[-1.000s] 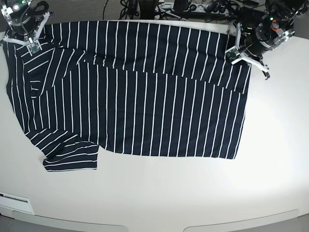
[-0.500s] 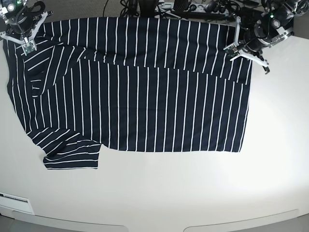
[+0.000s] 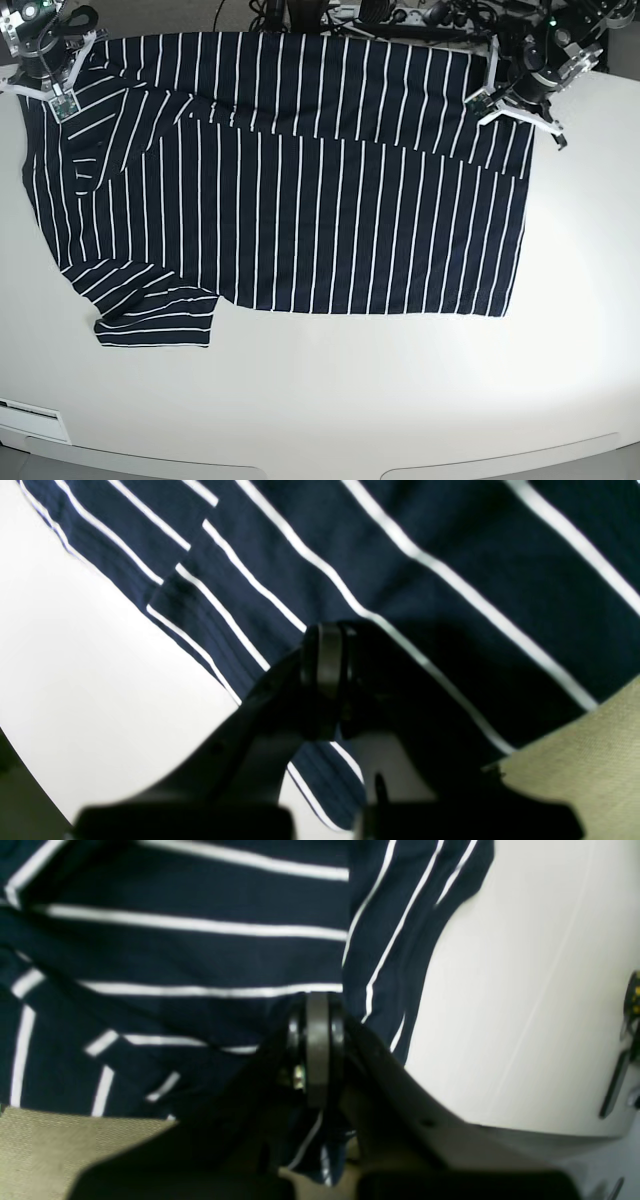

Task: Fold the T-shirt properly
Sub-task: 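Lower the folded edge, release, and pull both grippers back, then move both grippers to the hem corners and grasp the hem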

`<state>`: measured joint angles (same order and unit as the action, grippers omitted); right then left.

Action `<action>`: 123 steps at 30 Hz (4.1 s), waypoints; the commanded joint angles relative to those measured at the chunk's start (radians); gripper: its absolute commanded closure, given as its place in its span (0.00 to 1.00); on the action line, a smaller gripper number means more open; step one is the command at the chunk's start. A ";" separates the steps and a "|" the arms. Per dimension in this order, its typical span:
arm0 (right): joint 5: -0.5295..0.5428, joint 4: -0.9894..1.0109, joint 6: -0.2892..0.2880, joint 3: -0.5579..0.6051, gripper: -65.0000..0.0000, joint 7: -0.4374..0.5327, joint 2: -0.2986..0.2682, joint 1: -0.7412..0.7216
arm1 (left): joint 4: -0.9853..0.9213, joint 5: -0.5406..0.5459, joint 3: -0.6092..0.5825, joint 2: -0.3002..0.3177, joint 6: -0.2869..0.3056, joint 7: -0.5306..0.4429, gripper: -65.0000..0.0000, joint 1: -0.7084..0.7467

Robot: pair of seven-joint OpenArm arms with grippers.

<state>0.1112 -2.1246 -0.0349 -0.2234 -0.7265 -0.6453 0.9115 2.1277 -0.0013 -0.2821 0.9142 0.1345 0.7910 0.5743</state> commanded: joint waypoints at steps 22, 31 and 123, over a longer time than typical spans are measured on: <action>-0.008 -0.132 0.032 -0.009 1.00 0.007 -0.011 0.005 | -0.029 0.263 0.431 -0.047 -0.138 -0.138 1.00 -0.212; -0.008 -0.132 0.032 -0.009 1.00 0.008 -0.006 0.005 | -0.787 0.894 0.602 -0.193 0.314 -0.154 1.00 -0.738; 0.695 1.556 -0.663 -0.006 0.47 0.002 0.097 -1.485 | -1.431 1.031 0.264 -0.379 0.397 0.258 1.00 -1.267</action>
<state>0.8001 -0.5560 -0.6952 -0.2256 -0.7227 -0.5304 -0.5507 0.6815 1.0126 -0.0242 0.5175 0.5282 1.0557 -0.6594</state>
